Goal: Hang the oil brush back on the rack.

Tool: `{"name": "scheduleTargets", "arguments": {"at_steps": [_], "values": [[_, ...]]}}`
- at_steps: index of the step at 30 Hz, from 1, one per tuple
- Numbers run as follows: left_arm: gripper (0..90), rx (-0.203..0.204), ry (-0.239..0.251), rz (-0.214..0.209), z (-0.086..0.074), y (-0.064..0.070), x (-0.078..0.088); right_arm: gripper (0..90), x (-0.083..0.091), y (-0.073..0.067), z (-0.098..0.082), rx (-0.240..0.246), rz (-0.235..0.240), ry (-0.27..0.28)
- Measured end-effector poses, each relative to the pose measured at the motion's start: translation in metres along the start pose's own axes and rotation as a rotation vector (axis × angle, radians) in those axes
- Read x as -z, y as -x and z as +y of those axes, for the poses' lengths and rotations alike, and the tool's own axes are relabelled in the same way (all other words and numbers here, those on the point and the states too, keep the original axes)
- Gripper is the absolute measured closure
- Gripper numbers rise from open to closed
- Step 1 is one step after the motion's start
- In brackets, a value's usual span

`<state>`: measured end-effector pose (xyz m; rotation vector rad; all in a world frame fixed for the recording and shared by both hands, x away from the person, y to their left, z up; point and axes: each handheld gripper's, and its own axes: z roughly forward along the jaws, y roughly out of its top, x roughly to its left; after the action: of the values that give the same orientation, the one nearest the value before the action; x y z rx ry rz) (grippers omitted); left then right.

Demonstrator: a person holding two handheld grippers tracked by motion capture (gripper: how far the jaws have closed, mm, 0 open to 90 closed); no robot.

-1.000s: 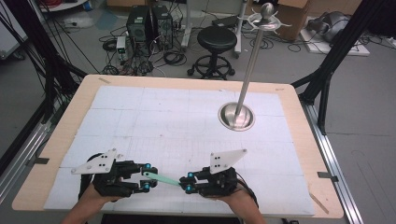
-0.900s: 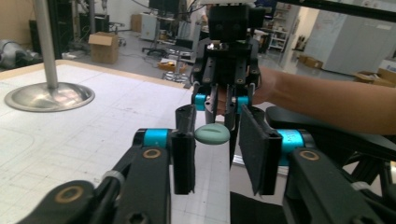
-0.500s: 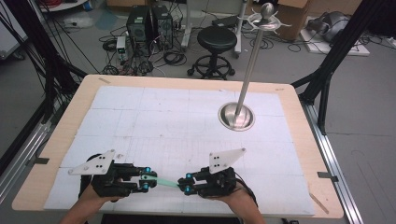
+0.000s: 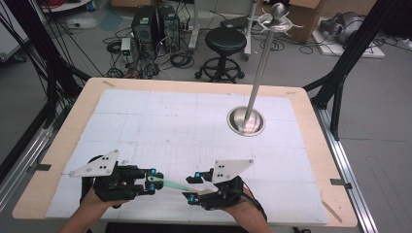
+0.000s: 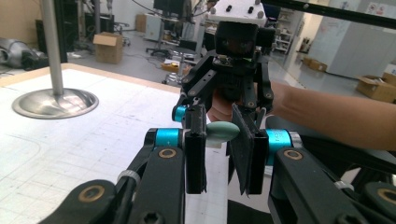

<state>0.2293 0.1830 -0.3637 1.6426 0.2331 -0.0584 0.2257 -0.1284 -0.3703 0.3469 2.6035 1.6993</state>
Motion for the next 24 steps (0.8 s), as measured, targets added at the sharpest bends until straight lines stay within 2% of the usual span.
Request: {"name": "scheduleTargets", "arguments": {"at_steps": [3, 9, 17, 21, 22, 24], "values": [[75.5, 0.001, -0.026, -0.006, 0.003, -0.001, -0.001, 61.0, -0.003, -0.001, 0.001, 0.021, 0.016, -0.024], [75.5, -0.005, -0.018, -0.018, 0.008, 0.0, -0.002, 71.5, -0.008, -0.003, 0.001, 0.048, 0.032, -0.067], [75.6, -0.009, -0.001, -0.023, 0.013, 0.002, -0.006, 79.4, -0.01, -0.004, 0.002, 0.049, 0.038, -0.061], [74.7, -0.002, 0.024, -0.041, 0.013, 0.003, -0.006, 80.4, -0.01, -0.005, 0.002, 0.05, 0.067, -0.048], [70.9, 0.01, 0.04, -0.043, 0.013, 0.004, -0.007, 80.6, -0.009, -0.005, 0.002, 0.049, 0.082, -0.037], [53.4, 0.041, 0.065, -0.046, 0.014, 0.003, -0.007, 80.6, -0.009, -0.004, 0.001, 0.048, 0.101, -0.018]]}}
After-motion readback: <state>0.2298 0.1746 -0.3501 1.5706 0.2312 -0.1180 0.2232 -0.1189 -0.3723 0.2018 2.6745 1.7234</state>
